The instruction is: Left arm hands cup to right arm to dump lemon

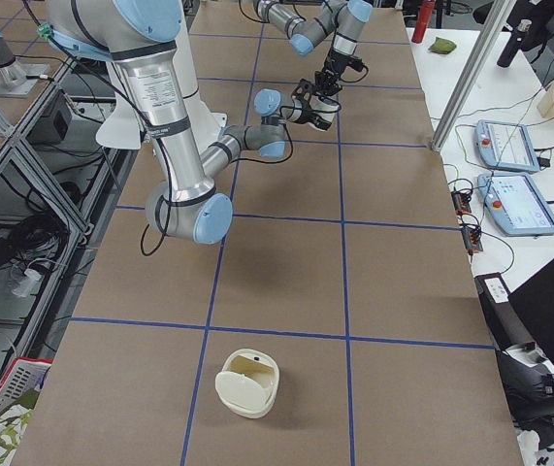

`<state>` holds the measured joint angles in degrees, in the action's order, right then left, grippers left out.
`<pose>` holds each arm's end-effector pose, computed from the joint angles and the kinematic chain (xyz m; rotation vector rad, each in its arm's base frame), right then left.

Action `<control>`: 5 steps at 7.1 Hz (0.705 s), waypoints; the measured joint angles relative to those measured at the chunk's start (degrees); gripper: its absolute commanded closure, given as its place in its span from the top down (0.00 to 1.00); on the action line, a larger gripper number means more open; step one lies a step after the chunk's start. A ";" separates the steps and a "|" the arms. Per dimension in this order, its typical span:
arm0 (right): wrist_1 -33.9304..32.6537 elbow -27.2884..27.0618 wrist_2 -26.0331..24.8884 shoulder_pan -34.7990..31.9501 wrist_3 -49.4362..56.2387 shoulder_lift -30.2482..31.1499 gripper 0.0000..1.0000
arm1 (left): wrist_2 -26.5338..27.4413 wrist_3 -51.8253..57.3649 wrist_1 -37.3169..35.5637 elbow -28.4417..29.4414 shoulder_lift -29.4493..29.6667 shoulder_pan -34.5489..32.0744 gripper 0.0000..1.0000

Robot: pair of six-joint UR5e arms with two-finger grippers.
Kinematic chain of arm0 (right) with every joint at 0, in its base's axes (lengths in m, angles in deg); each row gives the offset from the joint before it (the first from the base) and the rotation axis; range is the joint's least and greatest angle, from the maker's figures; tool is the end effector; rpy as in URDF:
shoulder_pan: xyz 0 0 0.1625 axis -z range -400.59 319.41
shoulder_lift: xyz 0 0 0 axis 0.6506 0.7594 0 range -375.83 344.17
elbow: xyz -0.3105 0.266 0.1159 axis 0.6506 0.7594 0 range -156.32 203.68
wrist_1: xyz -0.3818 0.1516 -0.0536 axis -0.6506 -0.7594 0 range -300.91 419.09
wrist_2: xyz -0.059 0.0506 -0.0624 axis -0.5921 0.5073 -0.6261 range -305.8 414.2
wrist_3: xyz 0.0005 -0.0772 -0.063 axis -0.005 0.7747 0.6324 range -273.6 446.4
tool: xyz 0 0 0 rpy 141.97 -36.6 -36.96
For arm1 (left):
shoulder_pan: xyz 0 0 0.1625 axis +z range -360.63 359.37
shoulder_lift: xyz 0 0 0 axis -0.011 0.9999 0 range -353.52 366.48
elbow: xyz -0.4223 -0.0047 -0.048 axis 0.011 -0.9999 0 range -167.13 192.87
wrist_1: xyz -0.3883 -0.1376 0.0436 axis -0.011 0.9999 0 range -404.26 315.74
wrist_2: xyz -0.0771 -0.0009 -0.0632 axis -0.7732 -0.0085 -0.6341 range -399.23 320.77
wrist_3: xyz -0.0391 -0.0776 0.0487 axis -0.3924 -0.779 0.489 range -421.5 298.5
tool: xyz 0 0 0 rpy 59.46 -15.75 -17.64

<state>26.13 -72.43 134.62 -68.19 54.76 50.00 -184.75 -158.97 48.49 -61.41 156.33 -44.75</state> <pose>-0.4761 -0.4180 0.2574 1.1385 -1.0254 -0.3010 0.5087 -0.5648 0.0687 -0.6302 1.0006 -0.3982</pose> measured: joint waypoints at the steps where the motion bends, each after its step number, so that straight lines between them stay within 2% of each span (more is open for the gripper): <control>1: 0.04 0.08 0.00 0.00 -0.11 -0.05 0.63 | -0.02 0.00 -0.02 -0.21 -0.01 0.00 0.00; 2: 0.08 0.11 0.02 0.06 -0.48 -0.22 0.28 | -0.03 0.04 -0.01 -0.32 -0.08 0.00 0.98; 3: -0.28 0.12 0.05 0.12 -1.31 -0.37 0.22 | -0.02 0.11 0.50 -0.43 -0.25 0.02 1.00; 5: -1.30 -0.07 0.20 0.31 -3.29 -0.49 0.22 | -0.01 0.00 3.03 -0.88 -0.60 -0.02 1.00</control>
<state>24.83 -72.50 134.82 -67.87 51.47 49.50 -184.75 -158.97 51.52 -62.29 155.73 -44.77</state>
